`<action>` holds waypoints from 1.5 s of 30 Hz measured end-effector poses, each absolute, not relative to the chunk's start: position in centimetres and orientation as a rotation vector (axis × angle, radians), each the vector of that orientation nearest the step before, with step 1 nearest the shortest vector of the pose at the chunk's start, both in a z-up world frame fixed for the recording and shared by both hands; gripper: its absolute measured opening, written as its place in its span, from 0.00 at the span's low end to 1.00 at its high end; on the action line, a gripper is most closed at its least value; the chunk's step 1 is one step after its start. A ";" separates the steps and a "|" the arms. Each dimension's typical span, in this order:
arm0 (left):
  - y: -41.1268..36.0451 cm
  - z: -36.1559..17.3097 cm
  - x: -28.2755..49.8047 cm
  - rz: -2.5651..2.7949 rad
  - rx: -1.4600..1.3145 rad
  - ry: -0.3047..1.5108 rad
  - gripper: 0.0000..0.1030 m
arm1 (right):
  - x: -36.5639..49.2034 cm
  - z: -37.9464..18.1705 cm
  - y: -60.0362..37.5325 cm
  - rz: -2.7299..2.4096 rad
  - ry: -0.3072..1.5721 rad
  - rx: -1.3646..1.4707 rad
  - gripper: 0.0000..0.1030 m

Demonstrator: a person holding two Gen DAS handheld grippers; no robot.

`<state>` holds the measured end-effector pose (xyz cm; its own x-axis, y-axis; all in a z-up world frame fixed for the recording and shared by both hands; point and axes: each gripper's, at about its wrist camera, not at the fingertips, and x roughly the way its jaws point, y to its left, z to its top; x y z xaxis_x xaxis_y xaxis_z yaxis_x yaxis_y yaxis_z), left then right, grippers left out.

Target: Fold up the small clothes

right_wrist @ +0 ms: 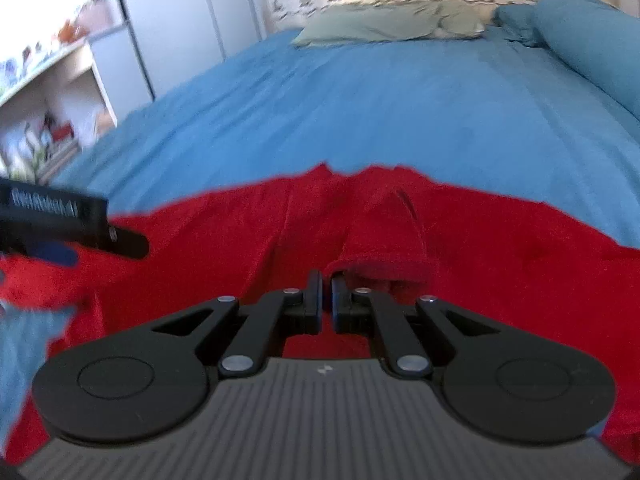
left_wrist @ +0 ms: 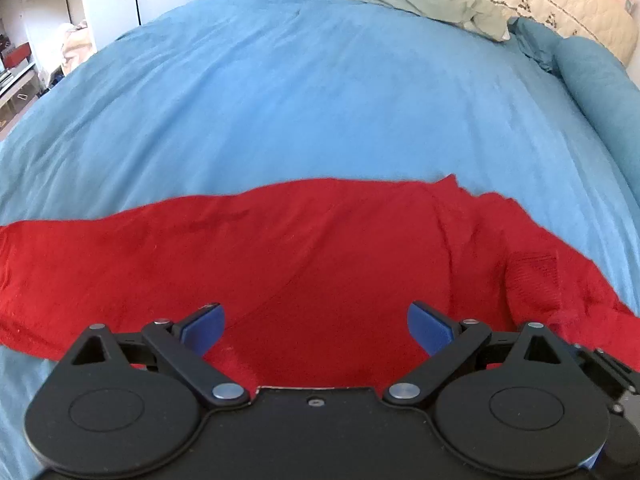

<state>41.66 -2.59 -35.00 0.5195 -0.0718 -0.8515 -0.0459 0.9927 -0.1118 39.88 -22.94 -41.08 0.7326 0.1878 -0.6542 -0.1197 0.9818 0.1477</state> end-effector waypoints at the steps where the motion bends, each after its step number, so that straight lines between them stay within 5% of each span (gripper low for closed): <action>1: -2.6 -35.2 41.7 -0.022 -0.123 1.027 0.97 | 40.0 -41.6 -22.7 0.175 0.741 0.086 0.19; 7: -3.1 -35.7 41.7 -0.076 -0.092 1.019 0.97 | 39.7 -43.8 -22.4 0.195 0.764 0.054 0.25; 12: -5.1 -34.6 42.2 -0.172 -0.029 0.987 0.97 | 37.6 -42.5 -22.5 0.213 0.713 -0.017 0.77; 15: -7.2 -33.7 42.6 -0.260 0.030 0.973 0.97 | 35.9 -41.3 -23.4 0.239 0.691 -0.055 0.90; 27: -18.0 -36.0 40.7 -0.527 0.392 0.915 0.95 | 30.9 -40.0 -31.3 0.150 0.737 -0.034 0.92; 35: -19.8 -39.2 41.2 -0.536 0.418 0.935 0.62 | 31.1 -41.2 -34.3 0.077 0.761 0.026 0.92; 39: -19.9 -38.9 41.1 -0.541 0.422 0.907 0.08 | 31.3 -41.4 -34.8 0.062 0.769 0.044 0.92; 45: -19.1 -36.2 41.6 -0.529 0.358 0.871 0.05 | 31.6 -40.6 -34.9 0.052 0.760 0.041 0.92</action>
<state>41.58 -19.08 -36.18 0.5290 -0.2907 -0.7973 0.5732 0.8152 0.0831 31.62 -34.90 -40.65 0.7239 0.0623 -0.6871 -0.0328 0.9979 0.0559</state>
